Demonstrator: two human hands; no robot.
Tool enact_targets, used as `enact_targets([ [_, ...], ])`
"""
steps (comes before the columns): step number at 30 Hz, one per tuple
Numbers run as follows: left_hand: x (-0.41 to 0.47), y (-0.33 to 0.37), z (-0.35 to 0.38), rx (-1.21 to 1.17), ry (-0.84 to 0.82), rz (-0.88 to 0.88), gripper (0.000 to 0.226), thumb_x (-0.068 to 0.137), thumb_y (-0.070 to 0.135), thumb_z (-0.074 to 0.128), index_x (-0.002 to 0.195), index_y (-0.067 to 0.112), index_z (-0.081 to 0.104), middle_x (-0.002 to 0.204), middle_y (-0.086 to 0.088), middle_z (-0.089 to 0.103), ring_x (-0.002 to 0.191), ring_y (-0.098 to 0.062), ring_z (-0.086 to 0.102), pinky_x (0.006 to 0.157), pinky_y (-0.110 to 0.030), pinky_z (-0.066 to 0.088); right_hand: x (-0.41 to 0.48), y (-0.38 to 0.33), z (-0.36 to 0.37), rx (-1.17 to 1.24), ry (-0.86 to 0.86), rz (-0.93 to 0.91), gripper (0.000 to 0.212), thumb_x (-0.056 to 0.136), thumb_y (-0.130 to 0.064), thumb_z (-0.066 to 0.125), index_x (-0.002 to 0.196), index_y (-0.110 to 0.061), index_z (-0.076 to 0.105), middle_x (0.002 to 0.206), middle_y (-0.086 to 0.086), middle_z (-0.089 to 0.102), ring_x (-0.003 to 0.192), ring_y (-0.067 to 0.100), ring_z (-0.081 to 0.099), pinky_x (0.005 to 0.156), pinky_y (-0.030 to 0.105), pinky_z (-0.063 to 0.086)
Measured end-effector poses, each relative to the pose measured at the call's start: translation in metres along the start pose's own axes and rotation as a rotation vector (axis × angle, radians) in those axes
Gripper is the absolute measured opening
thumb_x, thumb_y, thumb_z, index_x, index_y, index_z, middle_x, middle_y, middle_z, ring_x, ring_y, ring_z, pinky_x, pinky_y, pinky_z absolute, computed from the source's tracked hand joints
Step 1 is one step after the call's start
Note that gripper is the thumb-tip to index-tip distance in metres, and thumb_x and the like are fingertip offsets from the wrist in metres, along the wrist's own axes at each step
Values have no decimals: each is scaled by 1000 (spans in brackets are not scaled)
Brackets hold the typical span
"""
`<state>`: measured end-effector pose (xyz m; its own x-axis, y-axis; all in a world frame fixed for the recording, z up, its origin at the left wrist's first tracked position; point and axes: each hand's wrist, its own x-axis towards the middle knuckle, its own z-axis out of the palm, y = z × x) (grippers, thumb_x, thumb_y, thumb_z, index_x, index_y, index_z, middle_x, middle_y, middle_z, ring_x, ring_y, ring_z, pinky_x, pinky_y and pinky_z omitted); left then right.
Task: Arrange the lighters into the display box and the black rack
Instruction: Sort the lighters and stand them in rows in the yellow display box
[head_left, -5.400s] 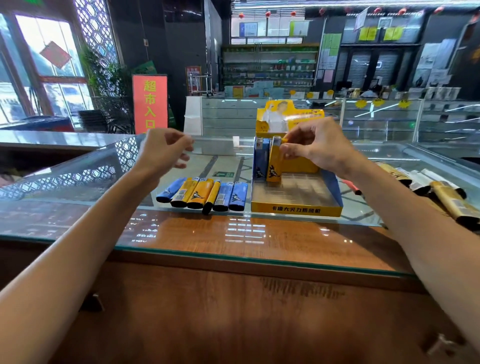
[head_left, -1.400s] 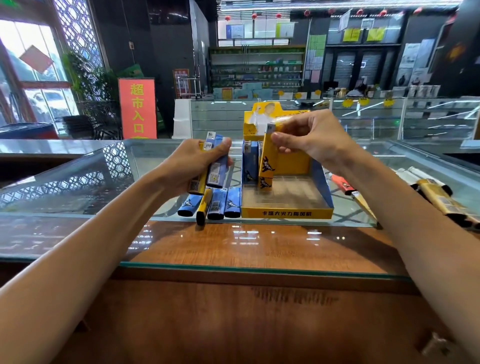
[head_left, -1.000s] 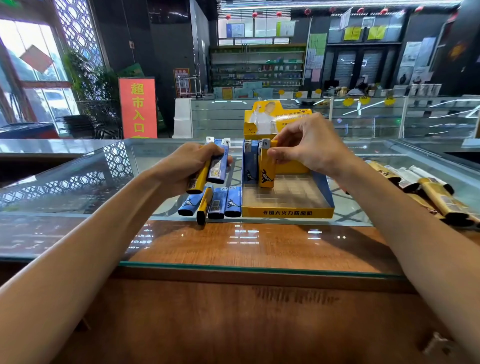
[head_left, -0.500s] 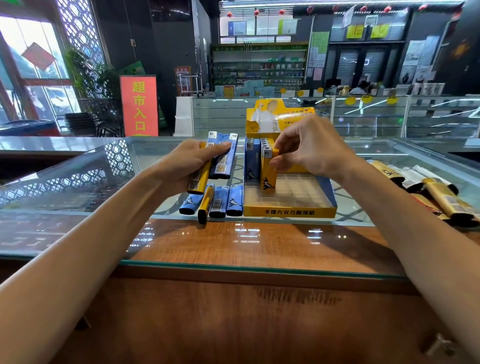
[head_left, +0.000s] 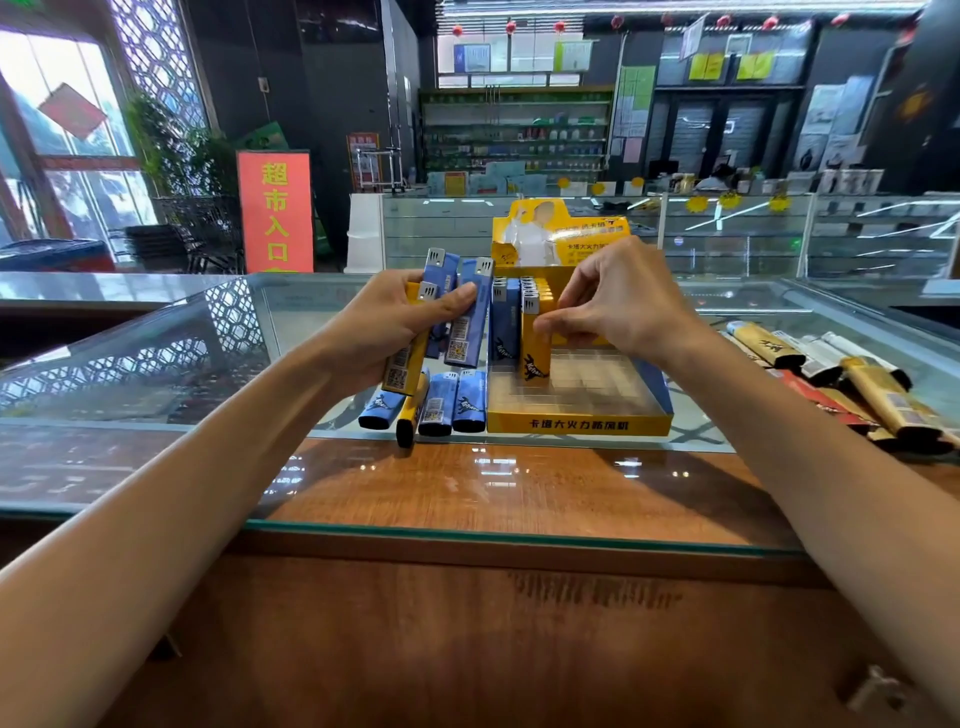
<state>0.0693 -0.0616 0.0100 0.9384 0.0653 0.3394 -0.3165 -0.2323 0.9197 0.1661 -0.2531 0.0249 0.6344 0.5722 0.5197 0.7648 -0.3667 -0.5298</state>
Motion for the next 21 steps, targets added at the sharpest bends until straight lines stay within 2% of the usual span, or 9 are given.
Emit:
enact_targets([
  [3,-2,2,2,-18,-33,14,18,80,23,59,91,9,61,67,4,70,59,-4,66,51,-15,50,0,-5,-7,30,60,-73,26,69,-30,77,74,-6,67,68,6,68,55,11,64,54,22,55],
  [5,-2,2,3,-54,-68,17,15,82,23,58,90,10,63,69,3,70,60,-6,66,51,-16,51,0,-10,-9,157,24,-145,20,80,-22,71,94,-8,68,78,4,67,67,11,63,65,23,55],
  [8,-1,1,2,-96,-124,12,17,84,23,57,92,11,65,78,-1,72,68,-10,68,56,-19,54,0,-16,-7,272,-128,-226,36,88,-9,62,122,-17,59,95,2,61,85,12,58,83,26,53],
  [12,1,-1,1,-135,-161,1,20,84,27,58,92,13,69,86,-1,71,77,-11,67,63,-19,53,1,-19,-3,362,-179,-246,29,87,-8,61,114,-17,62,96,1,61,88,14,57,82,25,53],
  [15,1,-1,3,-126,-162,-13,22,82,33,60,83,16,74,81,0,70,65,-8,62,56,-17,50,2,-18,-1,441,-173,-219,21,84,-12,62,105,-9,63,94,11,61,87,17,57,80,26,52],
  [18,1,0,1,-31,-27,-29,25,87,31,57,78,11,68,66,0,65,53,-8,54,47,-14,44,4,-16,-3,510,-121,-188,11,84,-10,62,94,-7,61,86,3,61,78,6,58,71,18,48],
  [21,0,1,-5,-36,162,-25,19,92,22,56,86,5,63,69,2,68,57,-6,60,49,-15,47,8,-12,-6,427,0,-164,14,81,-9,68,94,-5,65,84,2,65,70,0,59,68,14,48],
])
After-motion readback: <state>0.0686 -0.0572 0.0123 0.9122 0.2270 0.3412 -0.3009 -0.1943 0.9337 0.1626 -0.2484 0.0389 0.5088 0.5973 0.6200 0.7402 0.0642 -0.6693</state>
